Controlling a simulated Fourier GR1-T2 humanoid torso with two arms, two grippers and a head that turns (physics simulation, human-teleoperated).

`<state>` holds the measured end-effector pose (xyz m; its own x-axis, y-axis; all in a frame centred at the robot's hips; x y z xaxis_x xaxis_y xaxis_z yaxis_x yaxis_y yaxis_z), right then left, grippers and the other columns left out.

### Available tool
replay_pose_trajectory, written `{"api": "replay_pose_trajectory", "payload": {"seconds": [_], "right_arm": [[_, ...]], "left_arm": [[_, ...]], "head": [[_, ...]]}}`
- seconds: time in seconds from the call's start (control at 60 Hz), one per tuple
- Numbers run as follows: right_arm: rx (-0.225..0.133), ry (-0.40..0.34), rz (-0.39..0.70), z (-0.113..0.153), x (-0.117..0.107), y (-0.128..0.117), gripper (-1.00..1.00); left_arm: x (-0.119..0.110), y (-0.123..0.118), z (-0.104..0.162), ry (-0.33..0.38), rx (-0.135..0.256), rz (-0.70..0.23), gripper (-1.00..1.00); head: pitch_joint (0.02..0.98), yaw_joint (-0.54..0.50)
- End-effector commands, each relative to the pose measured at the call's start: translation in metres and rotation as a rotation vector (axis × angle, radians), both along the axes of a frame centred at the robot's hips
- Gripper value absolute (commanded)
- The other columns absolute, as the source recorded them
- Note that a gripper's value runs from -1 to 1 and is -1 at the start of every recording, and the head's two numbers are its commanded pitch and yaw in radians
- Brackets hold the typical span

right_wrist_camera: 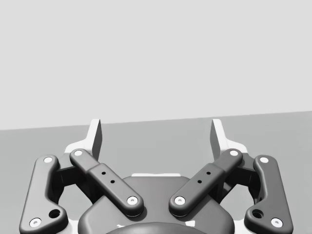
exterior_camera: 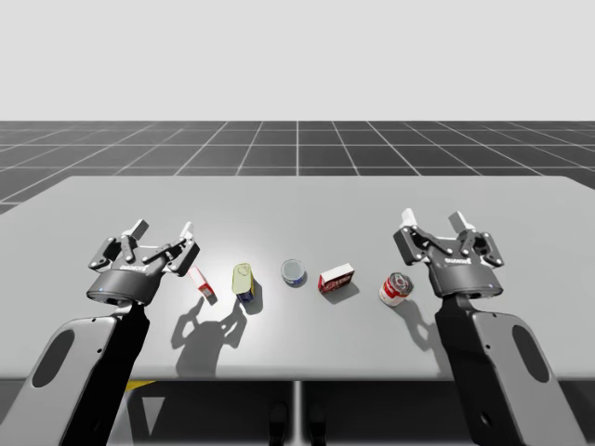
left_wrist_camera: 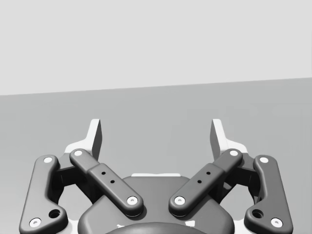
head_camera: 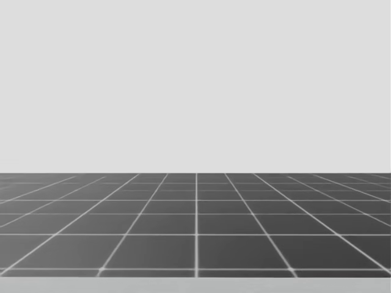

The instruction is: Lift the gelatin box off the table.

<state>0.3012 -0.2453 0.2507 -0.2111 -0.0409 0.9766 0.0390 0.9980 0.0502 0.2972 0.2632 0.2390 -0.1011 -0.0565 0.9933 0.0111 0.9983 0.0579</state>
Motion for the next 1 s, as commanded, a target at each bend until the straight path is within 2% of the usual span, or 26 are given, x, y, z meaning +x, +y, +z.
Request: {"api": "replay_pose_trajectory", "payload": {"seconds": [0.017,0.033,0.083,0.167,0.533,0.7,1.0], "right_arm": [[-0.003,-0.021,-0.034,0.0006,-0.0019,0.0006,-1.0],[-0.012,-0.03,-0.035,0.002,-0.0024,0.0009,-1.0],[0.006,-0.021,-0.022,0.0038,-0.0021,0.0003,-1.0],[0.001,-0.001,-0.006,0.0034,-0.0021,-0.0003,-1.0],[-0.004,0.001,-0.021,0.0028,0.0,-0.0015,-1.0],[-0.007,0.007,-0.018,0.0024,0.0002,-0.0014,-1.0],[-0.012,0.026,0.003,0.0014,-0.0001,0.0012,-1.0]], "left_arm": [[0.0,0.0002,0.0002,0.0,-0.001,0.0,-1.0],[0.0,0.0002,0.0002,0.0,-0.001,0.0,-1.0],[0.0,0.0001,0.0002,0.0,-0.001,0.0,-1.0],[-0.0001,-0.0001,0.0001,0.001,-0.001,0.001,-1.0],[0.0004,0.0009,0.0005,0.003,-0.001,0.002,-1.0],[0.0007,0.002,0.0004,0.004,-0.002,0.004,-1.0],[0.0013,0.0033,0.0002,0.007,-0.003,0.005,-1.0]], "head": [[0.055,0.0],[0.061,0.0],[0.074,0.0],[0.109,0.01],[0.407,0.06],[0.55,0.12],[0.745,0.29]]}}
